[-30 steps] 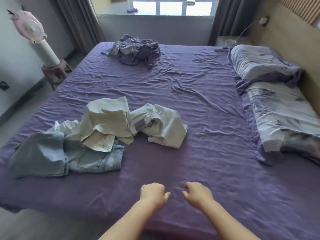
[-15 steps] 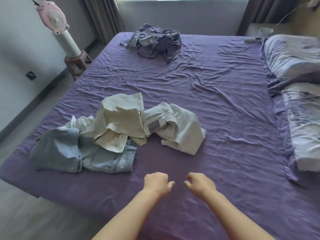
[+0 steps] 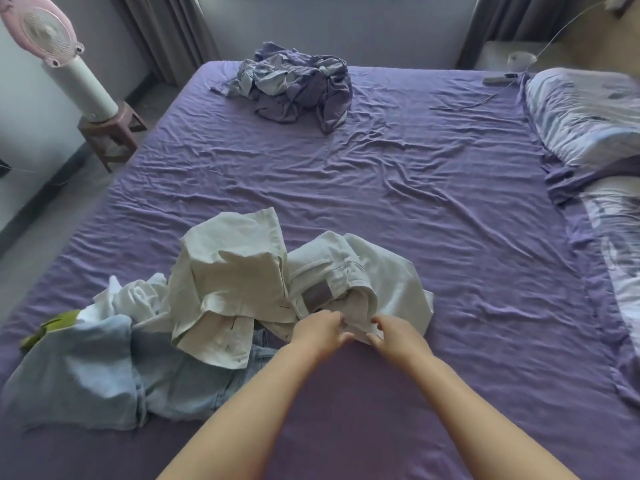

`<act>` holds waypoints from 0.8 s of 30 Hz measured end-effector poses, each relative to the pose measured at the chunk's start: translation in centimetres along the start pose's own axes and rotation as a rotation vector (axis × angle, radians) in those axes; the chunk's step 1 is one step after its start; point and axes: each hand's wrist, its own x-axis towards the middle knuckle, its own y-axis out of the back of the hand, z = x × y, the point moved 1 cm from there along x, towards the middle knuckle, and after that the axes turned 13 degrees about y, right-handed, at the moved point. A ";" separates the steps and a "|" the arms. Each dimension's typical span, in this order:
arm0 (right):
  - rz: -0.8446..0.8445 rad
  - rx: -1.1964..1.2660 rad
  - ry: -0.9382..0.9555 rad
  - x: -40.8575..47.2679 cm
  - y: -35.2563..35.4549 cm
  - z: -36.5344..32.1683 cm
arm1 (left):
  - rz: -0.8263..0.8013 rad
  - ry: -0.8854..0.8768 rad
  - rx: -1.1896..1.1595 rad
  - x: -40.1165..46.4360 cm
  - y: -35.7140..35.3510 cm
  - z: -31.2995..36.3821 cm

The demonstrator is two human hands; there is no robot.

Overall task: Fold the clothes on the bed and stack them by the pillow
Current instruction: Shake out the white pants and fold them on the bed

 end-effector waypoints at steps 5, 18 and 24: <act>-0.013 -0.012 -0.034 4.4 0.6 0.3 | -0.031 -0.034 -0.073 4.9 0.7 -0.8; 0.029 0.015 -0.142 13.2 -1.5 2.8 | -0.017 0.002 -0.067 15.1 -1.5 -0.5; 0.050 0.090 -0.101 13.7 -1.4 3.8 | 0.017 -0.001 -0.012 16.1 -1.8 -0.3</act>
